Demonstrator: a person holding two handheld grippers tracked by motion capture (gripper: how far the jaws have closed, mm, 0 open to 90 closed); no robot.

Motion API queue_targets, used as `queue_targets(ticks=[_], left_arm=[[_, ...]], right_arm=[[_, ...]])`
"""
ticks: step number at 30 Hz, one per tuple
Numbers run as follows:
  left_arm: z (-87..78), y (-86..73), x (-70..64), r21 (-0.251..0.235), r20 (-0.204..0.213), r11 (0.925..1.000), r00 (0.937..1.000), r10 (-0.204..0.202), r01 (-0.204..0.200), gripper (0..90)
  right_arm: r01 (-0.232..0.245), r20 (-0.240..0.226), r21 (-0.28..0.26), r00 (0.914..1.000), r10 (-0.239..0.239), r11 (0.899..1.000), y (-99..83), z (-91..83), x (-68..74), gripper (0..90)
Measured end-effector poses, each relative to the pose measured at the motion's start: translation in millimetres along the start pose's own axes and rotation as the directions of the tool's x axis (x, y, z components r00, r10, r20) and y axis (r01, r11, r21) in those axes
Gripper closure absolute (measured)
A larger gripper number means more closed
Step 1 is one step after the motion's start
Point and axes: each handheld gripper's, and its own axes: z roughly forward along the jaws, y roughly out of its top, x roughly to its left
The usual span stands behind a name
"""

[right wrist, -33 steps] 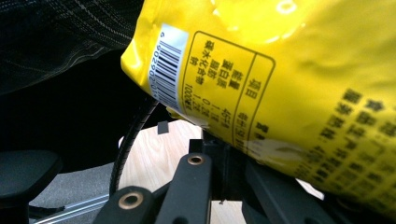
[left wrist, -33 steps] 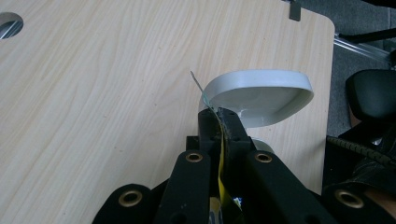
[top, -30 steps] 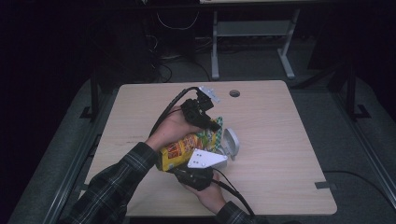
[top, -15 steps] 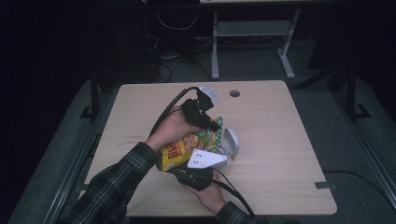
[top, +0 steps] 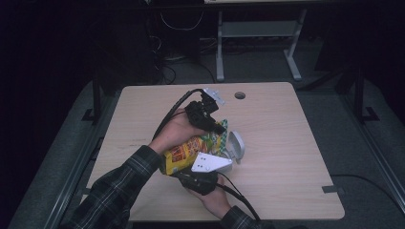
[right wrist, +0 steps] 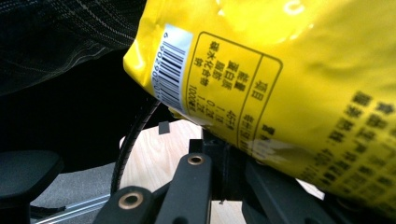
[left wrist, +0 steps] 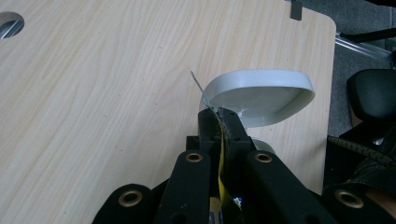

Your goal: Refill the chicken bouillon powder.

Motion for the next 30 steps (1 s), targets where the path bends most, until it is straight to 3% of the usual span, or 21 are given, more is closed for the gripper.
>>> queue_targets(ticks=[30], left_arm=[[1.4, 0.7, -0.1, 0.002, -0.003, 1.0, 1.0, 0.0, 0.0, 89.8]], right_arm=[[0.002, -0.007, 0.001, 1.0, -0.002, 1.0, -0.2, 0.7, 1.0, 90.0]])
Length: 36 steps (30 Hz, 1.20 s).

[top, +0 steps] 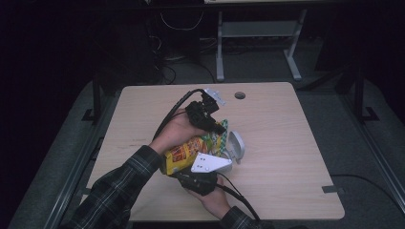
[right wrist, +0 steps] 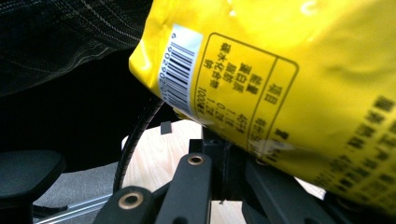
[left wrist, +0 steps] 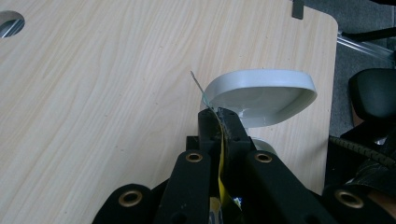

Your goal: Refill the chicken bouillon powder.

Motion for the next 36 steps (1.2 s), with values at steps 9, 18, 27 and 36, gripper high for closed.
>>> queue_targets(ticks=[9, 18, 27, 36], left_arm=[[0.6, 1.5, -0.9, 0.004, -0.001, 1.0, 1.0, 0.003, -0.003, 89.8], [1.6, 1.6, -0.7, 0.012, -0.003, 0.9999, 1.0, 0.001, -0.001, 89.8], [1.4, 1.6, -0.5, 0.014, -0.005, 0.9999, 1.0, -0.002, 0.002, 89.8], [2.3, 1.7, -0.4, 0.016, -0.007, 0.9999, 1.0, -0.006, 0.006, 89.8]], right_arm=[[0.003, -0.003, -0.003, 1.0, -0.003, 1.0, 0.3, 0.0, 0.4, 90.0], [-0.003, -0.006, -0.005, 1.0, 0.003, 1.0, 0.2, 0.3, 0.6, 90.0], [-0.002, -0.009, -0.01, 1.0, 0.002, 1.0, 0.2, 1.0, 0.5, 90.0], [-0.004, -0.011, -0.012, 0.9999, 0.004, 1.0, -0.1, 1.6, 0.5, 90.0]])
